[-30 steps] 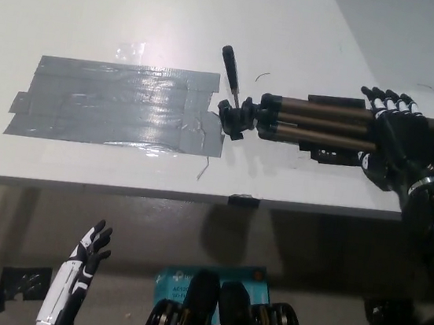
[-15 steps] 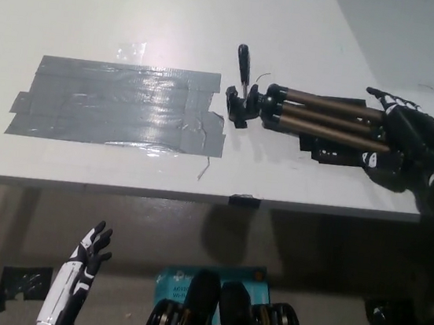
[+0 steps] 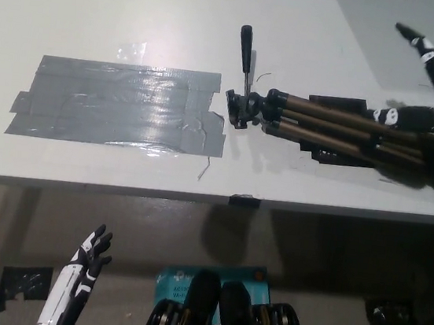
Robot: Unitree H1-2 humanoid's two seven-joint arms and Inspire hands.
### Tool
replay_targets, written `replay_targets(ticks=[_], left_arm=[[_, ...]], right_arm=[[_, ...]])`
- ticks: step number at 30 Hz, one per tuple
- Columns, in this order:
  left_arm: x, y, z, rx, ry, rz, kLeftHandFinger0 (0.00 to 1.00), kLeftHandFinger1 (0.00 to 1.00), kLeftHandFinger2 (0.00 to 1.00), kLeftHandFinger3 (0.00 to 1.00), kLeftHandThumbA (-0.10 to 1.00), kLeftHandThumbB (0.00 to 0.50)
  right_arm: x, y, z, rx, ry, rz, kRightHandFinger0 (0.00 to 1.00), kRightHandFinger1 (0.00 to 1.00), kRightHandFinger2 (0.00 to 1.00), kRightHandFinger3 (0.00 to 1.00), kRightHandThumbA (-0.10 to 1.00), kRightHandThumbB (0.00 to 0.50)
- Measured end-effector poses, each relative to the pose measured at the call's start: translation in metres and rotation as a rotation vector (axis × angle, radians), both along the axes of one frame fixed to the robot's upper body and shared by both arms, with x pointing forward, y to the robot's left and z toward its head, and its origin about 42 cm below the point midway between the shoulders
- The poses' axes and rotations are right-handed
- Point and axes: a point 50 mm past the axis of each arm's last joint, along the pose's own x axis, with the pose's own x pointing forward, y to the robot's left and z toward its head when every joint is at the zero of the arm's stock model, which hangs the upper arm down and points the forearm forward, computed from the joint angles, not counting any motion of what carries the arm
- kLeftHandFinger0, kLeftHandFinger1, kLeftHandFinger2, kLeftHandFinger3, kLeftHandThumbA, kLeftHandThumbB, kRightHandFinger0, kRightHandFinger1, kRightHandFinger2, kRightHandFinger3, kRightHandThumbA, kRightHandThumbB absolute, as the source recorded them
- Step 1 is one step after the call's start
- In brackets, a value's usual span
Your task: A person hands a tripod to the robot which it grabs with its right hand and places in the middle of the table in front of it
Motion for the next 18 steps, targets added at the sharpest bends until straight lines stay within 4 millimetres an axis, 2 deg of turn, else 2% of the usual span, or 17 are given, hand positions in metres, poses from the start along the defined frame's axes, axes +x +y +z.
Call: replay_targets(ticks=[2, 6, 7, 10, 12, 14, 17, 18], left_arm=[[0.000, 0.000, 0.000, 0.000, 0.000, 0.000, 0.95, 1.00, 1.00, 1.00, 0.95, 0.285], [0.000, 0.000, 0.000, 0.000, 0.000, 0.000, 0.95, 1.00, 1.00, 1.00, 0.95, 0.287], [0.000, 0.000, 0.000, 0.000, 0.000, 0.000, 0.95, 1.00, 1.00, 1.00, 0.95, 0.285], [0.000, 0.000, 0.000, 0.000, -0.001, 0.000, 0.95, 1.00, 1.00, 1.00, 0.95, 0.286], [0.001, 0.000, 0.001, 0.000, -0.002, -0.001, 0.96, 1.00, 1.00, 1.00, 0.95, 0.287], [0.002, 0.000, 0.001, 0.000, -0.004, -0.001, 0.96, 1.00, 1.00, 1.00, 0.95, 0.286], [0.004, -0.001, 0.002, 0.000, -0.009, -0.003, 0.96, 1.00, 1.00, 1.00, 0.95, 0.282], [0.005, -0.001, 0.003, 0.000, -0.010, -0.003, 0.96, 1.00, 1.00, 1.00, 0.95, 0.289]], right_arm=[[-0.008, -0.002, 0.008, 0.036, -0.030, 0.010, 1.00, 1.00, 1.00, 1.00, 1.00, 0.500], [-0.032, -0.005, 0.021, 0.106, -0.096, 0.041, 1.00, 1.00, 1.00, 1.00, 1.00, 0.500], [-0.032, -0.005, 0.021, 0.106, -0.096, 0.041, 1.00, 1.00, 1.00, 1.00, 1.00, 0.500], [-0.056, -0.004, 0.026, 0.155, -0.143, 0.080, 1.00, 1.00, 1.00, 1.00, 1.00, 0.500], [-0.073, -0.001, 0.024, 0.174, -0.164, 0.110, 1.00, 1.00, 1.00, 1.00, 1.00, 0.500], [-0.084, 0.002, 0.021, 0.189, -0.169, 0.131, 1.00, 1.00, 1.00, 1.00, 1.00, 0.468], [-0.112, 0.015, 0.008, 0.234, -0.177, 0.180, 1.00, 1.00, 1.00, 1.00, 1.00, 0.499], [-0.119, 0.020, 0.003, 0.249, -0.175, 0.192, 1.00, 1.00, 1.00, 1.00, 1.00, 0.484]])
